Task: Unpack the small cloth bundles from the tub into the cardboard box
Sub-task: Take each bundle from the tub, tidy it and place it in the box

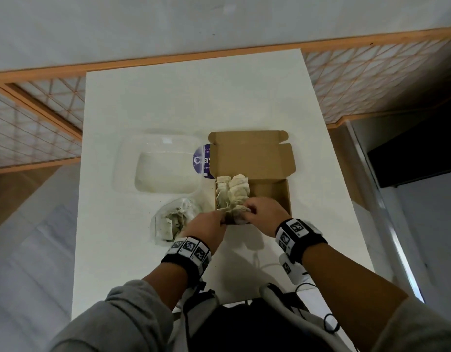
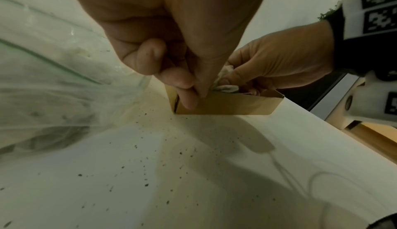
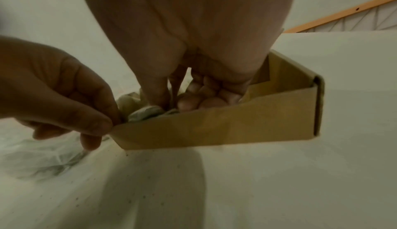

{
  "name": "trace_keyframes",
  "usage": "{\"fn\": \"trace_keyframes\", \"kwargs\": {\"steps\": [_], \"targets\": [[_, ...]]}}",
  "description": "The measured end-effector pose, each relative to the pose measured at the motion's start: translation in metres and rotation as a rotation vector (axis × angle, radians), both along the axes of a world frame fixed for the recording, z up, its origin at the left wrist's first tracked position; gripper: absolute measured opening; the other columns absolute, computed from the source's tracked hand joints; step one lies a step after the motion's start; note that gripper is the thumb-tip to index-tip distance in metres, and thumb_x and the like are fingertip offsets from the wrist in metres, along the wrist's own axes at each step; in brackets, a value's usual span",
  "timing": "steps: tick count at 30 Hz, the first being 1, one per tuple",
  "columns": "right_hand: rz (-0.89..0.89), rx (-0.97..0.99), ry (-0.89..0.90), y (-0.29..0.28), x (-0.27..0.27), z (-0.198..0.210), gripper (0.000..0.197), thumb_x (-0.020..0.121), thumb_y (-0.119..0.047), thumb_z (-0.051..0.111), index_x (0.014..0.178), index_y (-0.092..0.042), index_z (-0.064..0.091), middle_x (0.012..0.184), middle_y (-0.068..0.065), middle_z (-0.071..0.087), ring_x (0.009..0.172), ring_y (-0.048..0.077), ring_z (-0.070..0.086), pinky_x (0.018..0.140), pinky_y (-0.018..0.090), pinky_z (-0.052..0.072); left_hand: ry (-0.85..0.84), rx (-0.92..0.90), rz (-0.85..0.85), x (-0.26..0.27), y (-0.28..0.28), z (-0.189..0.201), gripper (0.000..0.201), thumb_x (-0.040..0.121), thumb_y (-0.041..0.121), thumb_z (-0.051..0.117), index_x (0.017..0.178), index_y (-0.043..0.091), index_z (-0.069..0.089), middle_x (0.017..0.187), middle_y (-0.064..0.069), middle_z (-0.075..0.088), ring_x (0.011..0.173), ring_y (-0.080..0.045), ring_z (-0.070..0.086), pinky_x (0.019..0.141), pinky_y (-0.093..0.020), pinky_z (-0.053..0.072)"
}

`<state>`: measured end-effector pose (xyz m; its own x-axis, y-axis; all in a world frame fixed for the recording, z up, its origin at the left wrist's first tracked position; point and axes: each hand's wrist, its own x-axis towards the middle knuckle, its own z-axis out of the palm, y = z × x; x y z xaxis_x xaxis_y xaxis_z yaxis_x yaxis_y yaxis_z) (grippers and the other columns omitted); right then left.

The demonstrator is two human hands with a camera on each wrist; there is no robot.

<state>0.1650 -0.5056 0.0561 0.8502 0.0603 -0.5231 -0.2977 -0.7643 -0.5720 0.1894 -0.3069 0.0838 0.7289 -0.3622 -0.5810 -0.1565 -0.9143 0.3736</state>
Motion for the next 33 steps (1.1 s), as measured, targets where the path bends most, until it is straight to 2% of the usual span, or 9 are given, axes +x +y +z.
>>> {"fn": "trace_keyframes", "kwargs": {"steps": [3, 7, 12, 15, 18, 22, 28, 31, 33], "targets": [[0.000, 0.074, 0.016, -0.002, 0.000, 0.005, 0.037, 0.097, -0.030, 0.066, 0.066, -0.025, 0.047, 0.066, -0.004, 0.052, 0.062, 0.015, 0.045, 0.061, 0.034, 0.037, -0.002, 0.014, -0.012, 0.003, -0.003, -0.003, 0.024, 0.102, 0.033, 0.052, 0.115, 0.021, 0.069, 0.107, -0.008, 0.075, 0.097, -0.030, 0.070, 0.079, -0.034, 0.052], [-0.011, 0.092, 0.055, -0.002, -0.002, 0.009, 0.038, 0.092, -0.046, 0.072, 0.069, -0.024, 0.051, 0.069, -0.003, 0.054, 0.062, 0.013, 0.045, 0.059, 0.031, 0.035, -0.010, 0.008, -0.026, 0.006, -0.004, -0.004, 0.023, 0.102, 0.032, 0.054, 0.116, 0.022, 0.069, 0.108, -0.007, 0.075, 0.099, -0.030, 0.069, 0.081, -0.035, 0.051], [-0.014, 0.024, 0.036, 0.000, 0.002, 0.005, 0.036, 0.092, -0.040, 0.071, 0.069, -0.025, 0.047, 0.071, -0.002, 0.054, 0.065, 0.018, 0.049, 0.059, 0.034, 0.036, 0.008, 0.012, -0.030, 0.007, -0.003, -0.007, 0.022, 0.102, 0.033, 0.055, 0.111, 0.020, 0.070, 0.106, -0.008, 0.074, 0.098, -0.030, 0.068, 0.082, -0.037, 0.053], [0.037, -0.064, 0.008, 0.003, 0.003, 0.003, 0.026, 0.095, -0.040, 0.065, 0.078, -0.027, 0.050, 0.082, -0.004, 0.057, 0.077, 0.021, 0.056, 0.066, 0.035, 0.044, 0.004, 0.005, -0.023, 0.007, -0.003, -0.007, 0.022, 0.102, 0.032, 0.055, 0.110, 0.019, 0.071, 0.104, -0.007, 0.075, 0.096, -0.028, 0.068, 0.081, -0.036, 0.052], [0.079, -0.136, -0.059, 0.007, 0.001, 0.003, 0.010, 0.100, -0.035, 0.056, 0.098, -0.026, 0.056, 0.098, -0.006, 0.053, 0.089, 0.022, 0.057, 0.074, 0.035, 0.048, -0.007, -0.006, -0.019, 0.006, -0.003, -0.006, 0.022, 0.102, 0.032, 0.055, 0.111, 0.019, 0.070, 0.103, -0.005, 0.074, 0.096, -0.027, 0.068, 0.081, -0.034, 0.051], [0.042, -0.117, -0.064, 0.009, -0.002, 0.002, 0.014, 0.099, -0.036, 0.058, 0.107, -0.026, 0.057, 0.109, -0.003, 0.057, 0.091, 0.020, 0.058, 0.075, 0.033, 0.046, -0.001, -0.011, -0.009, 0.004, -0.003, -0.004, 0.021, 0.102, 0.031, 0.055, 0.110, 0.020, 0.070, 0.103, -0.006, 0.074, 0.094, -0.027, 0.068, 0.082, -0.035, 0.054], [-0.036, -0.066, 0.027, 0.004, 0.000, 0.006, 0.028, 0.089, -0.050, 0.072, 0.097, -0.028, 0.056, 0.096, -0.004, 0.063, 0.088, 0.017, 0.059, 0.077, 0.036, 0.053, 0.000, -0.020, -0.009, 0.002, -0.002, 0.001, 0.020, 0.103, 0.029, 0.054, 0.109, 0.019, 0.070, 0.103, -0.005, 0.072, 0.095, -0.025, 0.066, 0.083, -0.036, 0.053], [-0.081, -0.066, 0.060, 0.005, 0.000, 0.011, 0.032, 0.090, -0.058, 0.069, 0.088, -0.031, 0.051, 0.088, -0.006, 0.062, 0.080, 0.016, 0.059, 0.067, 0.032, 0.048, -0.004, -0.020, -0.008, 0.002, -0.002, 0.002, 0.020, 0.103, 0.029, 0.054, 0.110, 0.019, 0.071, 0.103, -0.005, 0.072, 0.096, -0.025, 0.066, 0.084, -0.036, 0.054], [-0.096, -0.067, 0.110, 0.008, -0.001, 0.011, 0.039, 0.084, -0.062, 0.073, 0.093, -0.031, 0.051, 0.089, -0.007, 0.063, 0.079, 0.014, 0.060, 0.065, 0.030, 0.047, 0.004, -0.016, -0.005, 0.002, -0.002, 0.002, 0.020, 0.103, 0.029, 0.054, 0.108, 0.019, 0.070, 0.102, -0.005, 0.072, 0.094, -0.026, 0.067, 0.082, -0.036, 0.054]]}}
